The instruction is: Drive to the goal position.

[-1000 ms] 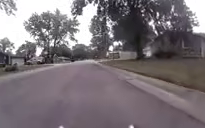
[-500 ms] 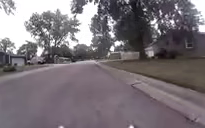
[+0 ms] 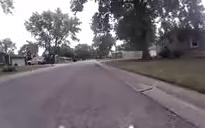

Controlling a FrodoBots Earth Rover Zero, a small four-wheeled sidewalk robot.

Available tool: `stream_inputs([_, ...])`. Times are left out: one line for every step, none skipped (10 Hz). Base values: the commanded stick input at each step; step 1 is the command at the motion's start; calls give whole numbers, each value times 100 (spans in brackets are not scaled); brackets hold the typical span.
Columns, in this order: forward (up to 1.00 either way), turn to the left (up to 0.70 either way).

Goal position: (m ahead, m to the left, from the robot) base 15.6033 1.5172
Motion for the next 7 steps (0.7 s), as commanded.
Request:
stream_inputs([100, -3])
stream_inputs([100, -2])
stream_inputs([100, 0])
stream_inputs([100, 0])
stream_inputs([100, 0])
stream_inputs([99, 0])
stream_inputs([95, 0])
